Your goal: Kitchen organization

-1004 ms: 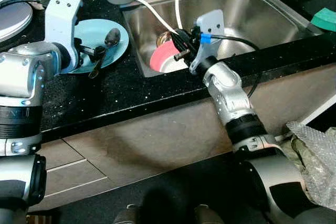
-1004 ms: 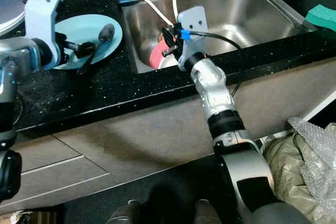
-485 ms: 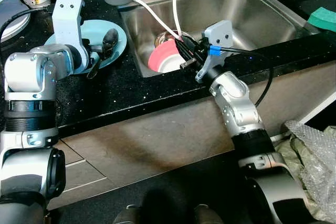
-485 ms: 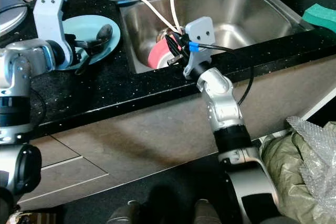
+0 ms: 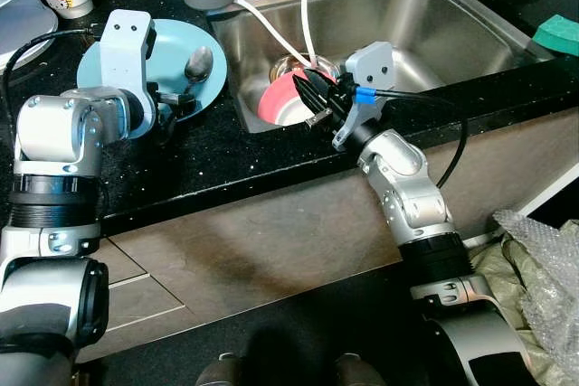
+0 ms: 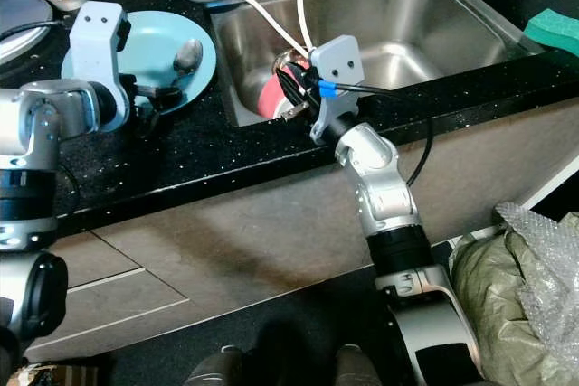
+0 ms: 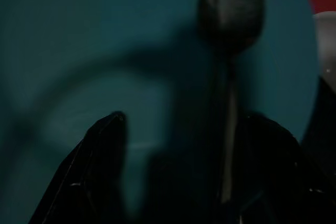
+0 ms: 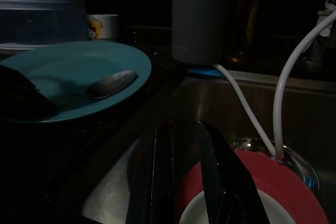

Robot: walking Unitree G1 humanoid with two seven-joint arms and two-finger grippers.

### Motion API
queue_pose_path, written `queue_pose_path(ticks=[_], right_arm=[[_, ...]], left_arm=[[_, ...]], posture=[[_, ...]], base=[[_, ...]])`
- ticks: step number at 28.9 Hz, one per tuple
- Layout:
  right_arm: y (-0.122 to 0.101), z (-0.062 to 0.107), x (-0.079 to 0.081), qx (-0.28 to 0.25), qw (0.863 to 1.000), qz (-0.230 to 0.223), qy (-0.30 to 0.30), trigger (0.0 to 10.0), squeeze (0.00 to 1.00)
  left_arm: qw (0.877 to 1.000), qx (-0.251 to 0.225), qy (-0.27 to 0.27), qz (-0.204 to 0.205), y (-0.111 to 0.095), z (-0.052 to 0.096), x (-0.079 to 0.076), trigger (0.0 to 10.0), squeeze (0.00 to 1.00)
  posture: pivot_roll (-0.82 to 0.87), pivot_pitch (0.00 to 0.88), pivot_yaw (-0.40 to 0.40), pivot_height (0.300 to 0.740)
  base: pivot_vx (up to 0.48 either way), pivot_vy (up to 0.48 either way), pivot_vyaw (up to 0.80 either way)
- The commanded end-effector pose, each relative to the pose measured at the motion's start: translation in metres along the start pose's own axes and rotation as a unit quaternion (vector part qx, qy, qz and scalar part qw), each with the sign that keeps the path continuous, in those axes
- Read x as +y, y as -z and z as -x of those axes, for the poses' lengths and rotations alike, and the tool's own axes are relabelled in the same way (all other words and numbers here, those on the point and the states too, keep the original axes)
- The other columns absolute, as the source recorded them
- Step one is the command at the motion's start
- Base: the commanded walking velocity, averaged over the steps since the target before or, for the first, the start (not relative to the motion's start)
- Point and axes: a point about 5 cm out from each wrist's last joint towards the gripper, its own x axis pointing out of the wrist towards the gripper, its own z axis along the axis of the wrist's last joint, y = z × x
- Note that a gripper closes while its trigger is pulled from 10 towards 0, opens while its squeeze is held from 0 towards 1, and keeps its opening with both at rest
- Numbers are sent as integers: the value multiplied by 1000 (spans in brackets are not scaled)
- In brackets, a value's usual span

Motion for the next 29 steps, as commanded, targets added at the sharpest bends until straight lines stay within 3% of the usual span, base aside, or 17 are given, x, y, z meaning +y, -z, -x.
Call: queue_pose_path(ticks=[1, 3, 4, 5, 6, 22, 29], right_arm=[[0, 1, 4, 0, 1000, -5, -6, 10000, 0], [0, 1, 3, 1, 1000, -5, -6, 10000, 0], [-2, 0, 2, 2, 1000, -6, -4, 10000, 0], [-2, 0, 2, 2, 1000, -6, -4, 10000, 0], [-2, 0, 2, 2, 1000, -6, -4, 10000, 0], [-10, -3, -7, -5, 1000, -12, 11, 10000, 0], [-12, -3, -12, -10, 1000, -11, 18, 10000, 0]], left_arm=[[999, 44, -20, -1, 18, -4, 9, 10000, 0], [999, 46, -23, -1, 19, -4, 11, 10000, 0], [999, 46, -23, 3, 19, -3, 14, 4000, 0], [999, 46, -23, 3, 19, -3, 14, 4000, 0], [999, 45, -23, 3, 19, -2, 14, 0, 0], [999, 15, -28, 14, 8, 1, 21, 0, 0], [999, -27, -33, 18, -3, 2, 24, 0, 0]], posture=[[44, 180, 59, 740], [45, 181, 58, 740], [46, 183, 57, 740], [46, 183, 57, 740], [46, 183, 57, 740], [46, 186, 53, 740], [47, 183, 53, 740]], base=[[0, 0, 0], [0, 0, 0], [0, 0, 0], [0, 0, 0], [0, 0, 0], [0, 0, 0], [0, 0, 0]])
